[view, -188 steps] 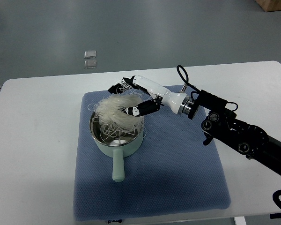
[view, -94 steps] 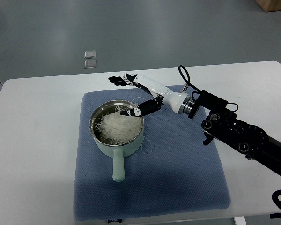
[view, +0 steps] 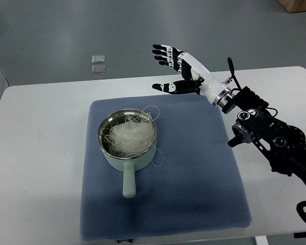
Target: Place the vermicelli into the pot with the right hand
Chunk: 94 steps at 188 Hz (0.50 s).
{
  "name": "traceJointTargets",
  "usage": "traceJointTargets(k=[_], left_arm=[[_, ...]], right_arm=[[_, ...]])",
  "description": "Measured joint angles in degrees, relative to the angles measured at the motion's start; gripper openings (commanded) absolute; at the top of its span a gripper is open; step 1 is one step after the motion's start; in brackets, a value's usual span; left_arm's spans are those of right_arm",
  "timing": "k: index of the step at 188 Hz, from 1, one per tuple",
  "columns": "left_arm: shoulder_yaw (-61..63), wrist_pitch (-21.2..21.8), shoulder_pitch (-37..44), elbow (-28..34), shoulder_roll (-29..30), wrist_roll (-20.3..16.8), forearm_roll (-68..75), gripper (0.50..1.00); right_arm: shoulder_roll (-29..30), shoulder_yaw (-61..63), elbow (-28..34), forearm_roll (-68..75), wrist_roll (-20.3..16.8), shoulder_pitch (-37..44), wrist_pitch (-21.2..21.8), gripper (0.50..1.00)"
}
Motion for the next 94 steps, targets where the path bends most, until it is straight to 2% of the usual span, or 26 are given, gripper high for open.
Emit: traceJointTargets(k=[43, 94], left_arm=[[-0.1, 0.0, 0.0, 0.0, 0.0, 0.0, 0.0, 1.000], [-0.1, 0.0, 0.0, 0.0, 0.0, 0.0, 0.0, 1.000]], right_arm=[[0.0, 0.2, -7.5, 12.8, -0.5, 0.5, -1.7, 0.897], [-0.1, 0.2, -9.3, 25.8, -5.9, 0.1, -3.1, 0.897]])
